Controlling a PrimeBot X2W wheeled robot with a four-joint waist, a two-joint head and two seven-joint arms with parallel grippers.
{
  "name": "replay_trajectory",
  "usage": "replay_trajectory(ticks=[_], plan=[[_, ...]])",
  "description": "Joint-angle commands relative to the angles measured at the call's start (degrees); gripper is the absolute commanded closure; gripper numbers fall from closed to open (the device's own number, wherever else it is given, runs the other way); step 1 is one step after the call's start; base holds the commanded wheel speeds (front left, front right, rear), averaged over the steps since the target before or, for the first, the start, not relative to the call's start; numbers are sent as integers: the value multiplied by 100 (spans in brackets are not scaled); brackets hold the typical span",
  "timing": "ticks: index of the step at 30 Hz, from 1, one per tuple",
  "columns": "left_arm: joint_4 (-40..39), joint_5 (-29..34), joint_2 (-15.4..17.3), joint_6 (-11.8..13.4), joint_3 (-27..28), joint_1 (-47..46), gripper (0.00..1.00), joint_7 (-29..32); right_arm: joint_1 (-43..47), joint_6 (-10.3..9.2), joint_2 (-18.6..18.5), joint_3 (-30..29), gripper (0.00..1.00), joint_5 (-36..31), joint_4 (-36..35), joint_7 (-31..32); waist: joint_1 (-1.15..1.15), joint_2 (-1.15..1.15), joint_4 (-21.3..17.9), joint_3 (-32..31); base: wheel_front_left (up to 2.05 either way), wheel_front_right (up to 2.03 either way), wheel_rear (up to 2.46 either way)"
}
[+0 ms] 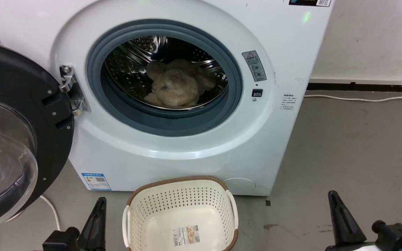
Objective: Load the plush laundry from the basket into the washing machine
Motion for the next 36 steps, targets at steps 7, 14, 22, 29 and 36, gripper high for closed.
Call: replay_trajectory(ticks=[7,14,22,29,36], plan=[[-51,136,-64,30,29,-111,100,96,-113,1,1,-16,100,-136,-46,100,-1,0,10,9,0,0,0],[-68,221,-109,40,49,-151,100,178,-150,1,1,-22,100,-221,-62,182,-1,0,20,17,0,0,0],[-88,319,-161,51,72,-197,100,272,-192,1,1,-29,100,-318,-79,277,-1,0,32,27,0,0,0],[-105,404,-207,60,92,-236,100,354,-229,2,1,-35,100,-403,-94,359,-1,0,42,36,0,0,0],[-120,477,-246,68,110,-270,100,424,-261,2,1,-40,100,-475,-107,430,-1,0,50,43,0,0,0]])
